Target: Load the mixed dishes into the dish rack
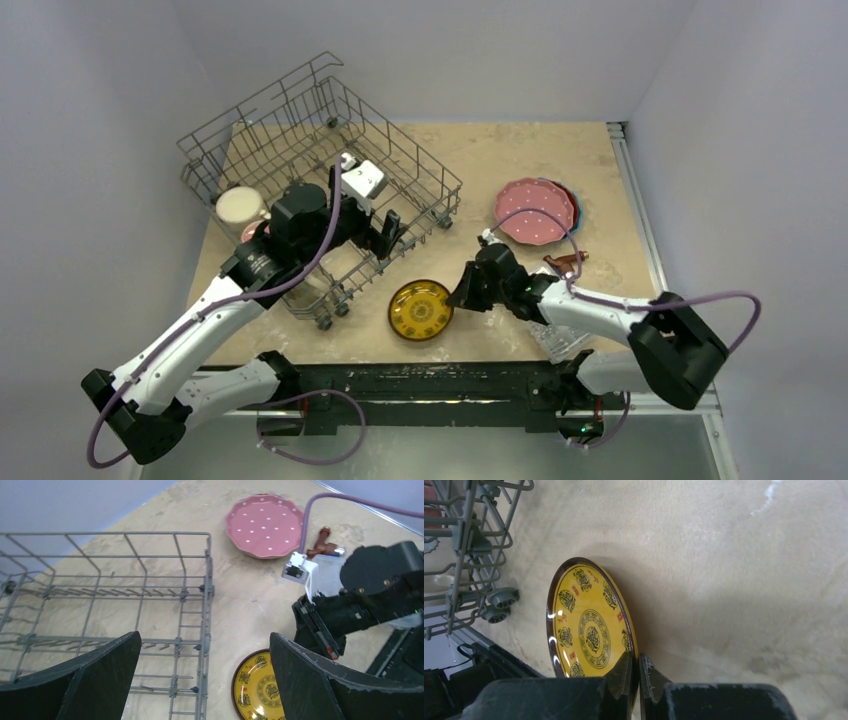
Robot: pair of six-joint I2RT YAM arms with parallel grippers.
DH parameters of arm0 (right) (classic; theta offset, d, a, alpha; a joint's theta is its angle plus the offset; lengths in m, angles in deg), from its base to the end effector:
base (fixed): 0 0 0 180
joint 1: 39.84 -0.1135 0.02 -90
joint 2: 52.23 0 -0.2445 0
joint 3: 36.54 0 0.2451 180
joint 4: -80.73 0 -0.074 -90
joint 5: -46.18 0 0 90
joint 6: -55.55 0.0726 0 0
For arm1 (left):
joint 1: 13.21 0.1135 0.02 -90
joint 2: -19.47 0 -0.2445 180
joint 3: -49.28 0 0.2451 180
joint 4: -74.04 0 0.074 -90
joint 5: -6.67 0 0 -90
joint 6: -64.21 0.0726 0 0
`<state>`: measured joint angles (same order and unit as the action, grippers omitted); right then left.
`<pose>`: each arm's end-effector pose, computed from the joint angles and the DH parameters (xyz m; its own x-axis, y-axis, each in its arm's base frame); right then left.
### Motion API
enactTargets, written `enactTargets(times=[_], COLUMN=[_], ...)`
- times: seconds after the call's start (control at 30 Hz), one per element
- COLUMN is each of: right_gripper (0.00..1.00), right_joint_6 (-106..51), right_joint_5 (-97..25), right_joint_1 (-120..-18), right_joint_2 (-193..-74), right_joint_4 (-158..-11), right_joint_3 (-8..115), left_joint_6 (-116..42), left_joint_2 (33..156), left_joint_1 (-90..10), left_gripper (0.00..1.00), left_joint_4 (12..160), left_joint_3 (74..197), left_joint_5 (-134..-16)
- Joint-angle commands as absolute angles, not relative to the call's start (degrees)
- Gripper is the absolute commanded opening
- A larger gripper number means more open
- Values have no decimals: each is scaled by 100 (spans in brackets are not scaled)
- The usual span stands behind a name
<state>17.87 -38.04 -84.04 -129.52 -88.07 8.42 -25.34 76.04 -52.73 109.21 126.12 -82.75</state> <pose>0.1952 0.2000 0.1202 -0.8922 0.2307 -0.3883 -0.0652 0.7849 0.6162 0.1977 -0.1640 0.3648 -0.1933 0.1696 -0.9664 0.6454 0.7638 0.0050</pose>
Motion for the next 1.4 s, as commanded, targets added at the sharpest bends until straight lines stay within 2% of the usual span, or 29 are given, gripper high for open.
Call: enactTargets(times=[0.0, 0.1, 0.23, 0.4, 0.53, 0.7, 1.07, 1.37], right_gripper=[0, 0, 0, 0, 0, 0, 0, 0], right_joint_6=[1907, 1709, 1253, 747, 591, 750, 921, 988], right_joint_5=[-3829, -3716, -2689, -2116, -1919, -1408, -1217, -1083], right_joint_1=[-8275, -7834, -6858, -6532, -6495, -6494, -6491, -6493], right_joint_2=[-12006, -11521, -11230, -11432, -11551, -11618, -11652, -11636], right_joint_4=[-6978, -6187, -5544, -4859, -4540, -4740, -4967, -5129], right_joint_3=[1305, 1564, 1919, 2717, 3111, 3034, 2855, 2638], left_joint_6=[-2266, -2099, -1664, -930, -155, 414, 723, 1018], left_joint_2=[7623, 7778, 7892, 7902, 8084, 8524, 9115, 9737], left_joint_1=[-5429, -5578, -5955, -6643, -7432, -8283, -9049, -9283], left_gripper=[99, 98, 98, 96, 96, 95, 92, 77], left_joint_4=[10674, 10793, 10908, 10915, 11057, 11230, 11238, 10852], left_joint_3=[12748, 12798, 12741, 12470, 12244, 12163, 12141, 12268], left_joint_5=[-7194, -6909, -6713, -6808, -7595, -8700, -9352, -10967])
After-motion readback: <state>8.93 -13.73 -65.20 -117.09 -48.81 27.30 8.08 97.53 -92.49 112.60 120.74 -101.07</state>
